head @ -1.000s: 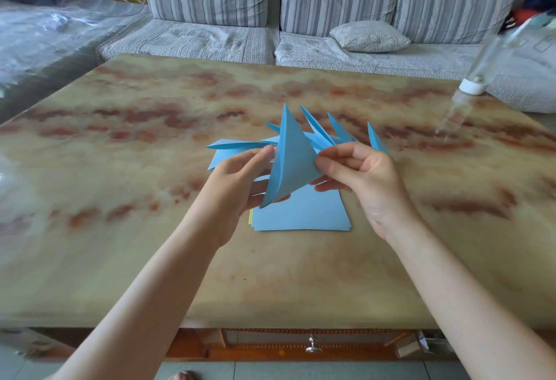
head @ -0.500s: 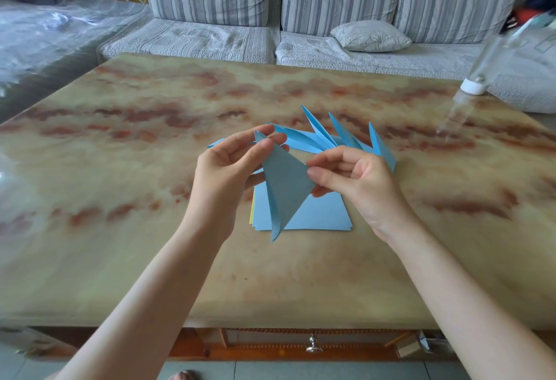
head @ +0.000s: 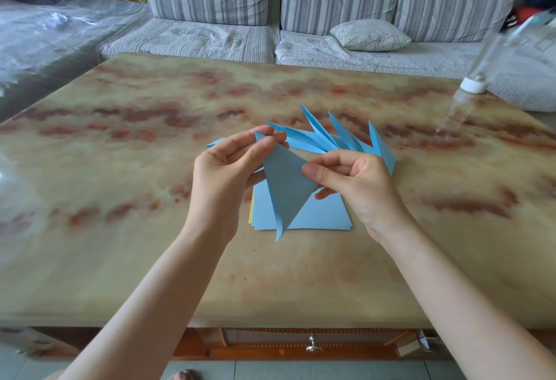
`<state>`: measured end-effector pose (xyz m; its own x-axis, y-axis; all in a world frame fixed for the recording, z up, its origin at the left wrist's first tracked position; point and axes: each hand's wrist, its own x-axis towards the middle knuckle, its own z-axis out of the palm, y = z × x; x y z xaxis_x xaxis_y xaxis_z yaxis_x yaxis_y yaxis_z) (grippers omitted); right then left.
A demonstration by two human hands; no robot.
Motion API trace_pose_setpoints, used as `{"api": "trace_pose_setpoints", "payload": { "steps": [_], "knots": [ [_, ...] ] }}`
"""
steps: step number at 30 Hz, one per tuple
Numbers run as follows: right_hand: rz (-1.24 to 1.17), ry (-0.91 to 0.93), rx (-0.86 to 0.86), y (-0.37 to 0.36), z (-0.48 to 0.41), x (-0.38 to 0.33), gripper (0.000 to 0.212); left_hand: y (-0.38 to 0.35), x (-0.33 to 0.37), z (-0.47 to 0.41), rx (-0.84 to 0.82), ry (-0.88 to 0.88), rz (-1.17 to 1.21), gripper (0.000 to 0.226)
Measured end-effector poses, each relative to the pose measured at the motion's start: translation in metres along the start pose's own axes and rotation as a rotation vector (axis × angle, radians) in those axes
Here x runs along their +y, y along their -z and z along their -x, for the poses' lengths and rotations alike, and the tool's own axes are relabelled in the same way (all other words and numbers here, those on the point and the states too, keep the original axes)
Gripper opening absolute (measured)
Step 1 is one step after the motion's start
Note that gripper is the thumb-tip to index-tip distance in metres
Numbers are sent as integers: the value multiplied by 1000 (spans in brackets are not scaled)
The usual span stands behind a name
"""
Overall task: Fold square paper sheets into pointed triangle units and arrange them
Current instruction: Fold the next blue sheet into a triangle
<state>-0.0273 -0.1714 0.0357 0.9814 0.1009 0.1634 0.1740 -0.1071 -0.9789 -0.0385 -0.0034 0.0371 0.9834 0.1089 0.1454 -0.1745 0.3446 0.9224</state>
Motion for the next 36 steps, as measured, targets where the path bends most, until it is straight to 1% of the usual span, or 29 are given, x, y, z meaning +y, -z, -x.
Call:
{"api": "trace_pose_setpoints", "payload": {
  "steps": [18,26,28,32,34,36],
  "knots": [
    [15,2,21,0,0,0,5,-1,0,2,10,-6,-28,13],
    [24,-3,22,-1,0,-1,6,-3,-1,2,36,-16,6,13],
    [-6,-20,32,-1,1,0,8,-5,-2,3,60,-29,26,13],
    [-180,-137,10,-4,3,0,27,-7,-3,5,105,-62,91,14],
    [-246,-154,22,-6,3,0,23,-7,-3,5,131,-59,116,14],
    [-263,-137,58,-6,2,-1,19,-7,-4,6,139,-44,136,16]
  ]
}}
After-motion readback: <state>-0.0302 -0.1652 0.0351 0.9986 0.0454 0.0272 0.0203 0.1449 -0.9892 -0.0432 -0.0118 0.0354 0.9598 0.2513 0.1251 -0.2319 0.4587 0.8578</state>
